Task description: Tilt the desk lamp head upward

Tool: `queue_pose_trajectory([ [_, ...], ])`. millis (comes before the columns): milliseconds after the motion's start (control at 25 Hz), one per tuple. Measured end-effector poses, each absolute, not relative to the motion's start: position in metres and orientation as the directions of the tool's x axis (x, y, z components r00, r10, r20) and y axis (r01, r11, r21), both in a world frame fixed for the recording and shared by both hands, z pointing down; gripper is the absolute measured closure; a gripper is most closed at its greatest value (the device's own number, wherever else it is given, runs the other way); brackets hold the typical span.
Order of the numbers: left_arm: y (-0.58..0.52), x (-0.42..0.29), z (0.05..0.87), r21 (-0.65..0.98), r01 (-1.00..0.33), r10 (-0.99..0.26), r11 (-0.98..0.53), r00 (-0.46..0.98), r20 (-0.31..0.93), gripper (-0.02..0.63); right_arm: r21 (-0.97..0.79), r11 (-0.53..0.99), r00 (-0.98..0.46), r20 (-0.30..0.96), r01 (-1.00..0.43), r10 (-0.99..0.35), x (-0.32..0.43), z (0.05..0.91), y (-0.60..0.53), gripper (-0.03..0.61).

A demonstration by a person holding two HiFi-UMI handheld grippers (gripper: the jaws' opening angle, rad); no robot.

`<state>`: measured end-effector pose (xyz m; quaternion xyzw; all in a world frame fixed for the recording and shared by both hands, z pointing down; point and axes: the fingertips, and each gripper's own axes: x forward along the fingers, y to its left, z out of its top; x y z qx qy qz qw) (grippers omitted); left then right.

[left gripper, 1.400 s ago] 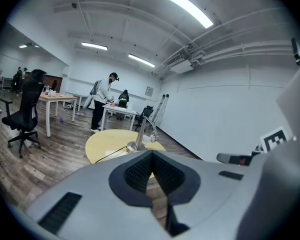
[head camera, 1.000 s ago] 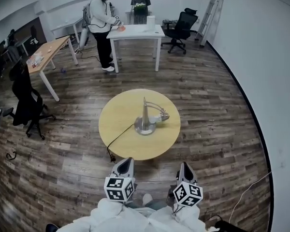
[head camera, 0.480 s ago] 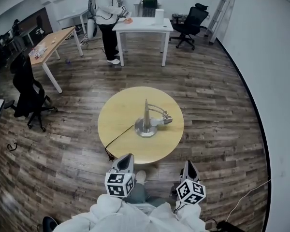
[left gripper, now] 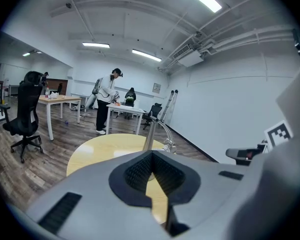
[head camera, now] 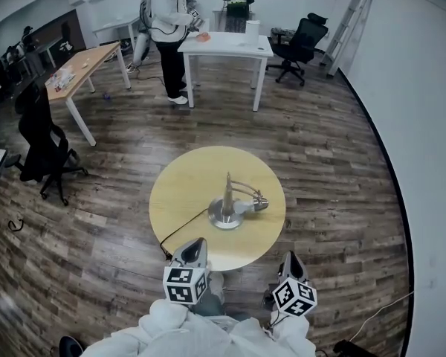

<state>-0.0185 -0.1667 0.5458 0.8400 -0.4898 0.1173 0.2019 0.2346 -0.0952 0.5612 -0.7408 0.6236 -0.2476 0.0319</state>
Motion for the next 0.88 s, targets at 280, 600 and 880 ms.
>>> queue_pose_trajectory([
  [280,-0.214,-0.014,0.550,0.237,-0.867,-0.769,-0.437,0.498,0.402,0.615,-0.356,-0.214,0.100,0.312,-0.909,-0.945,0.238,0.554,-0.146,0.566],
  [600,-0.280,-0.019,0.543,0.241,-0.872,-0.788,-0.426,0.488,0.375,0.615,-0.363,-0.244,0.145,0.280,-0.899,-0.949,0.253,0.541,-0.208,0.566],
  [880,-0.328,-0.034,0.549,0.259,-0.889,-0.815,-0.379,0.453,0.362,0.615,-0.354,-0.244,0.157,0.257,-0.903,-0.954,0.269,0.524,-0.242,0.566],
])
